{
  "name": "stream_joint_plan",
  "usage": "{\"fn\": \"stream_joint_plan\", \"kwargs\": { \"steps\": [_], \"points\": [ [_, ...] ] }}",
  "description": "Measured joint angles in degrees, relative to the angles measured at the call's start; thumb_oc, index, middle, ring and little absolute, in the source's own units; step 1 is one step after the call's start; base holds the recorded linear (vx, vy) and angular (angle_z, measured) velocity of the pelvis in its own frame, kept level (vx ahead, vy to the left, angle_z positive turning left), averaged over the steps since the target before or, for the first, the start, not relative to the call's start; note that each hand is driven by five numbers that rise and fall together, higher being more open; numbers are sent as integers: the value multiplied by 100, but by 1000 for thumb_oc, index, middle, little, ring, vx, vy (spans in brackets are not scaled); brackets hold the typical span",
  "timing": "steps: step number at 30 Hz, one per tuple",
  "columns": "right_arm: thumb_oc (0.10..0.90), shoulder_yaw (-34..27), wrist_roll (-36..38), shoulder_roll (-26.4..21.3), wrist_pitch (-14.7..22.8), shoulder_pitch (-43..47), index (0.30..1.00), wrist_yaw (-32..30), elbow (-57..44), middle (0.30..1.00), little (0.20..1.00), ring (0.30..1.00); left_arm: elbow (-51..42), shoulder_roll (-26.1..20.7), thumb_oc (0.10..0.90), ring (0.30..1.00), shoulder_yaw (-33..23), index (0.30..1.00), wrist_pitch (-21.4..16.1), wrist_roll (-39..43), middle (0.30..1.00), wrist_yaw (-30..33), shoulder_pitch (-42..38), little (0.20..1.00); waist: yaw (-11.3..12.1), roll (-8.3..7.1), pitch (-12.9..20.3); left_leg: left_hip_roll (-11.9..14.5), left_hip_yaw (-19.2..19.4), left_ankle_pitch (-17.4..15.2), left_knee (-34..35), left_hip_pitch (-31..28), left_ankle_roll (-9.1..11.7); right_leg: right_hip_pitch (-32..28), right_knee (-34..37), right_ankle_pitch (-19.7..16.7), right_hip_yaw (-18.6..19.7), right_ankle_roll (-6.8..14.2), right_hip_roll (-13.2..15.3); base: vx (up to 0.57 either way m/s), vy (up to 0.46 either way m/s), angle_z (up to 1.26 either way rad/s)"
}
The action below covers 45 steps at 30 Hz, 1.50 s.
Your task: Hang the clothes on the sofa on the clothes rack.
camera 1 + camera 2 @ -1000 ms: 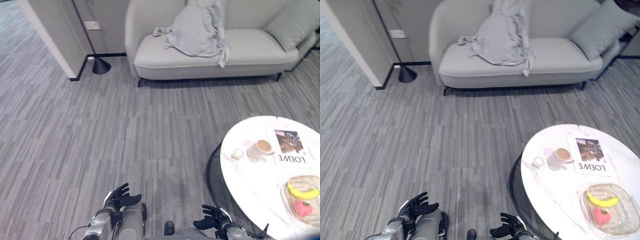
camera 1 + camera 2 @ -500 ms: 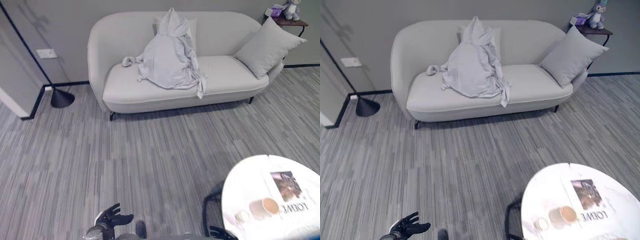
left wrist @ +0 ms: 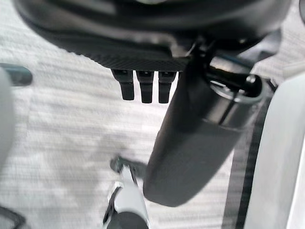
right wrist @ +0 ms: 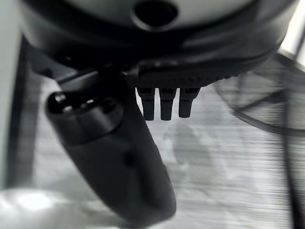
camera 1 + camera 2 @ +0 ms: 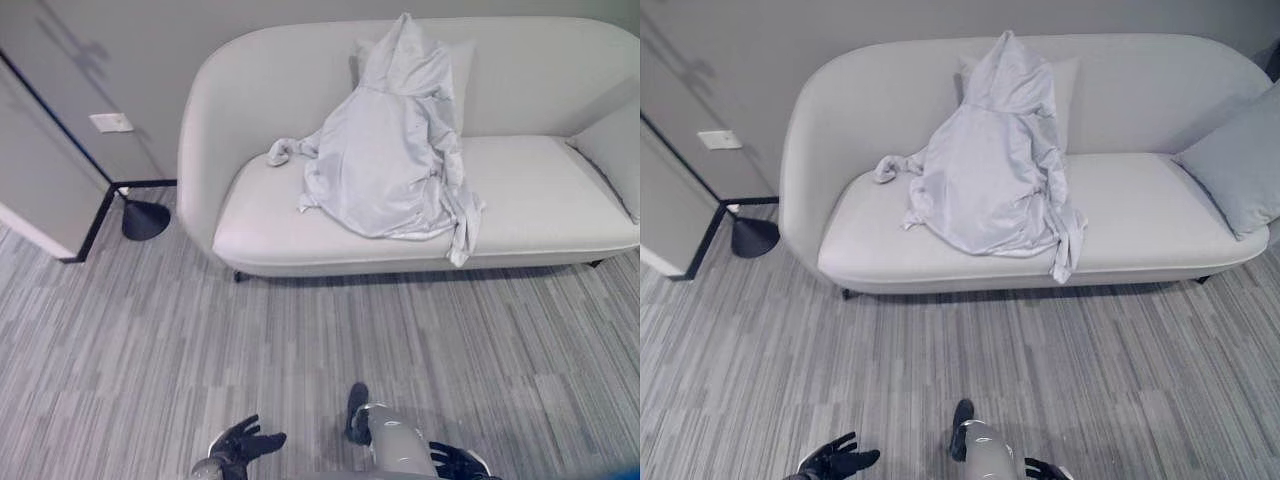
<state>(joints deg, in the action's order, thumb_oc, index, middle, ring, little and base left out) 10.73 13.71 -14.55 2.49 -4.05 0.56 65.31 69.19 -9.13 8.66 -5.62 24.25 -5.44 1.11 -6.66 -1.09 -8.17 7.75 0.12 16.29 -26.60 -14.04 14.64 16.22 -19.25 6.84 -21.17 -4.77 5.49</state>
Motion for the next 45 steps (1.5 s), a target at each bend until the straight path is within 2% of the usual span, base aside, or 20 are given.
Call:
{"fn": "stream_joint_plan", "kwargs": {
  "steps": [1,2,4,7,9,11,12,13,15,17,19,21,24,25,27,28,30,34,37,45],
  "points": [
    [800,-121,150,-109,39,51,900,22,5,900,900,900,-245,-30,800,900,0,900,-100,71,900,-120,-72,900,147,-18,-114,-163,46,813,-2444,1346,-804,-569,639,-198,31,-175,-265,492,-278,-14],
    [800,-130,258,-102,23,143,900,-24,-118,900,900,900,-388,-97,800,900,-80,900,-96,104,900,-71,-115,900,266,-119,-164,-369,121,522,-3145,1903,-640,-857,867,-38,199,-328,-331,496,-276,-27],
    [800,-121,298,-55,13,301,900,-69,-199,900,900,900,-681,-277,800,900,-173,900,-118,358,900,-54,-150,900,576,-402,-394,-610,537,-434,-4091,2907,-1129,-1455,1346,-182,531,-267,-373,601,-61,-81],
    [800,85,290,-243,44,393,900,-74,-814,900,900,900,-1121,-502,800,900,-282,900,-156,500,900,41,89,900,1092,-466,-391,-695,617,-1617,-849,3390,-1283,-2258,1944,0,1305,-230,-477,687,46,-124],
    [800,230,288,-527,73,660,900,-89,-852,900,900,900,-1208,-344,800,900,-296,900,-146,607,900,25,291,900,1243,-119,-491,-670,255,-1133,3290,3483,-1106,-3153,2465,135,1472,76,-589,468,-7,-111],
    [800,419,278,-599,125,308,900,-74,-687,900,900,900,-1158,-288,800,900,-271,900,-194,656,900,96,485,900,1319,-41,-117,-735,1193,-1868,2577,3015,-1328,-3857,2449,437,1263,342,-632,758,-18,-16],
    [800,524,271,-313,122,239,900,-99,-706,900,900,900,-830,-445,800,900,-564,900,-106,650,900,151,353,900,1143,-574,-44,-748,2403,-1460,2443,2721,-1700,-4179,2259,610,930,505,-394,1060,110,51],
    [800,541,227,-139,24,198,900,-61,-598,900,900,900,-756,-486,800,900,-748,900,-120,490,900,156,368,900,965,-764,2,-619,2388,-960,2325,2410,-1950,-4309,1811,270,842,1042,-335,1137,199,30],
    [800,443,235,392,92,-21,900,-68,-341,900,900,900,-202,-481,800,900,-1190,900,-20,548,900,255,559,900,1503,-841,264,-558,2168,-1647,2508,1357,-1987,-3628,-821,-536,1127,1746,243,614,152,-145],
    [800,410,240,447,240,-275,900,4,-888,900,900,900,72,-533,800,900,-1125,900,112,709,900,330,281,900,1035,-709,441,-560,1796,-1719,2880,1008,-1895,-2036,-3375,-449,905,1596,461,292,8,-15],
    [800,116,236,359,138,-264,900,-10,-1048,900,900,900,13,-372,800,900,-1101,900,105,763,900,367,-131,900,800,-440,260,-550,1579,-1598,3183,728,-1789,-814,-4156,-238,662,1270,878,287,-161,78],
    [800,-46,229,99,92,-118,900,-81,-1056,900,900,900,-367,-181,800,900,-834,900,68,762,900,382,-565,900,742,24,55,-382,1433,-1609,3179,665,-1772,-669,-2468,385,245,889,1220,186,-278,22],
    [800,-177,229,-585,223,246,900,-97,-1291,900,900,900,-1103,124,800,900,-904,900,-36,764,900,395,-1255,900,672,604,-266,-236,1300,-1600,3163,1052,-1754,-1239,898,-1,-125,1438,1175,118,-273,13],
    [800,-316,222,-720,119,318,900,-148,-1486,900,900,900,-1479,105,800,900,-937,900,-128,761,900,465,-1414,900,607,554,-483,-303,1268,-1578,2966,1124,-1498,-1754,2575,-1396,-333,1025,1128,133,-303,57],
    [800,-345,139,-663,-186,376,900,-244,-1266,900,900,900,-2130,110,800,900,-841,900,-137,760,900,383,-1378,900,550,234,-704,-295,1487,-1884,2156,1145,-950,-2371,2567,-1402,-599,1337,1290,106,-241,97],
    [800,-340,4,-750,-218,222,900,-256,-1325,900,900,900,-2522,154,800,900,-678,900,-175,761,900,372,-1143,900,600,183,-641,-310,1667,-1995,3002,652,-930,-2513,2563,-1400,-609,1340,1308,79,-136,77],
    [800,-532,-156,-987,-170,-10,900,-214,-1759,900,900,900,-3263,256,800,900,-403,900,-311,786,900,376,-628,900,935,429,-548,100,1617,-888,3267,113,-1286,-1858,1403,-816,-387,1398,1142,83,-217,-10],
    [800,-472,-223,-749,-56,-258,900,-221,-2777,900,900,900,-3340,-271,800,900,-754,900,-130,964,900,573,328,900,872,-178,-150,286,1597,-769,3280,207,-783,-1969,2339,-1323,-253,1242,778,59,-126,-5],
    [800,-923,-420,-1240,-184,-509,900,-256,-3280,900,900,900,-3407,-193,800,900,-815,900,3,985,900,613,655,900,790,265,107,657,1771,-1571,3277,413,-662,-1767,2254,-1330,-454,1262,476,109,-61,30],
    [800,-1062,-632,-1801,-70,-402,900,-231,-4033,900,900,900,-4316,-840,800,900,-1064,900,-115,958,900,636,595,900,788,414,434,314,1955,-1502,3282,366,-726,-1733,2368,-1633,-151,1342,781,54,18,-11]
  ]
}}
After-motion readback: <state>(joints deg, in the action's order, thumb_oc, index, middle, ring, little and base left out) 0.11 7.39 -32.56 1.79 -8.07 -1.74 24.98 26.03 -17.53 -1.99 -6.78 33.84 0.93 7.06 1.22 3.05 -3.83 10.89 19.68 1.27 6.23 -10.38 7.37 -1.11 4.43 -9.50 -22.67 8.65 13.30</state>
